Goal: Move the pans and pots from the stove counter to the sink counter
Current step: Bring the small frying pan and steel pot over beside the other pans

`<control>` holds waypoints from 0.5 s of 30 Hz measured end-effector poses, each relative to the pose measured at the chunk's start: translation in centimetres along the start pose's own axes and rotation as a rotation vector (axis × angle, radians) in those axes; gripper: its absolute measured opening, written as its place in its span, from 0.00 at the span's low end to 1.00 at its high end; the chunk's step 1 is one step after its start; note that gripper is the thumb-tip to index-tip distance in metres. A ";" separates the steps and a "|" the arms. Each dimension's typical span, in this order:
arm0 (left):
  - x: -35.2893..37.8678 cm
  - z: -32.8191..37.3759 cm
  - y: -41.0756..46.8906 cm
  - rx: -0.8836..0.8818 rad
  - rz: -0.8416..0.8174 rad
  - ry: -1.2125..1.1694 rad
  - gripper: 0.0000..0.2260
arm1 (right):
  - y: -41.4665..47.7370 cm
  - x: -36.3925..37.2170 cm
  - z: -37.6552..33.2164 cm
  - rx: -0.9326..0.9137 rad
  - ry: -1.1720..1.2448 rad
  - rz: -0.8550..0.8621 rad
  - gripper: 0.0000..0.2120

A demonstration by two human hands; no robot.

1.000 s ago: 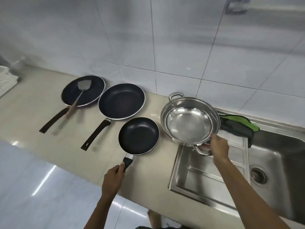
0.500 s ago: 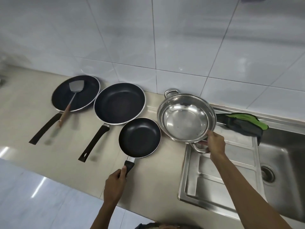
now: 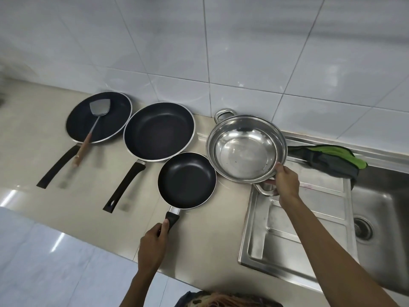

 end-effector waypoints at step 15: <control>0.2 -1.2 -0.3 0.005 0.001 0.006 0.24 | 0.8 1.5 -0.6 0.018 -0.014 -0.018 0.18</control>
Point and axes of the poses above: each hand's wrist, its own y-axis towards the middle knuckle, its own x-axis out of the palm, z = x × y, the point moved 5 cm from there along y, towards the middle knuckle, and after that the axes turned 12 degrees about -x, right-handed, at the moved point
